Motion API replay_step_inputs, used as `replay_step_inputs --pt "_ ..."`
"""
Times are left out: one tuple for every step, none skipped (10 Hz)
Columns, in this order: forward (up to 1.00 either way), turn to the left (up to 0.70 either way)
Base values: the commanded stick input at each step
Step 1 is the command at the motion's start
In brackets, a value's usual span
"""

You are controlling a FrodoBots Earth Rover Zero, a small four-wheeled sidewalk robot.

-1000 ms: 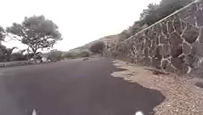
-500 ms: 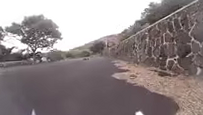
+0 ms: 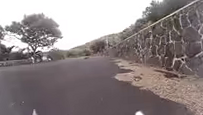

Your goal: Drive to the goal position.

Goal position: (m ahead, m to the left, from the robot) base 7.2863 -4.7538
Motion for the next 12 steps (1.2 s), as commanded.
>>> replay_step_inputs --pt "0.5 0.0" --pt "0.5 0.0" --pt "0.5 0.0" --pt "0.5 0.0" --pt "0.5 0.0" --pt "0.5 0.0" --pt "0.5 0.0" --pt "0.5 0.0" --pt "0.5 0.0" --pt "0.5 0.0" --pt "0.5 0.0" --pt "0.5 0.0"
